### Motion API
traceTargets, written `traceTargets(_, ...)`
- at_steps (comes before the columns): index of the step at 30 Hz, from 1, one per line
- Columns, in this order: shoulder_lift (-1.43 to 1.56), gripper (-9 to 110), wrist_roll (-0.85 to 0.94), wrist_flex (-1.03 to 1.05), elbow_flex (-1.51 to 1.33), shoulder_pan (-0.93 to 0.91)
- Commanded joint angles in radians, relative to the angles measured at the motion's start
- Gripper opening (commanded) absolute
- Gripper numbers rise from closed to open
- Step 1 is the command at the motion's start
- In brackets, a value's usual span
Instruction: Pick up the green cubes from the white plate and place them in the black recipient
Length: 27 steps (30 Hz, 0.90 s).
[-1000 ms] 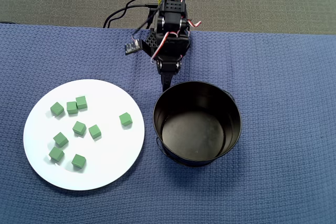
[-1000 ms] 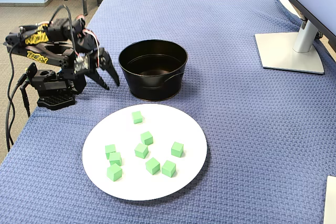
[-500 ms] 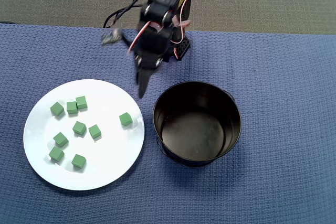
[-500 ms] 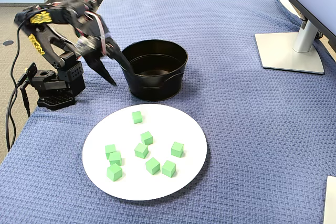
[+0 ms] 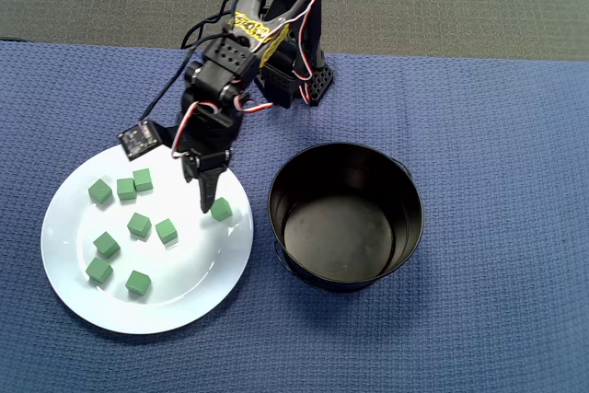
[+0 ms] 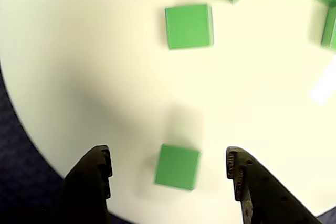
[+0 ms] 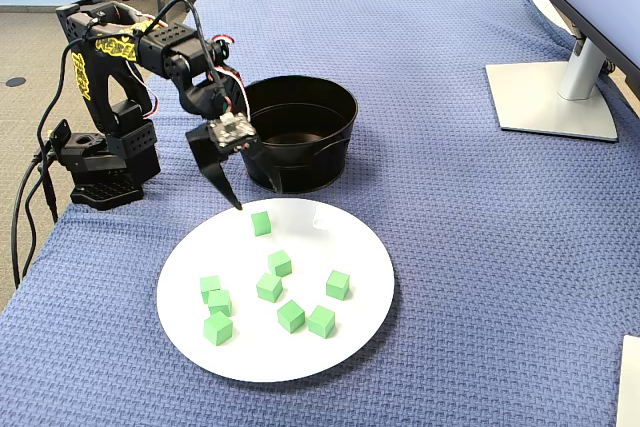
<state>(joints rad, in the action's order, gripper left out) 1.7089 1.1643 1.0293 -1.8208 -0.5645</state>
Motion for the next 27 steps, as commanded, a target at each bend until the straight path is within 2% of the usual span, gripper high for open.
traceTargets(1, -0.049, 22, 0.14, -0.031, 0.126, -0.049)
traceTargets(10, -0.245, 17, 0.077, -0.092, 0.244, -0.075)
traceTargets(22, -0.388, 20, -0.044, -0.095, 0.347, -0.048)
traceTargets(27, -0.44, 20, -0.037, -0.098, 0.37, -0.043)
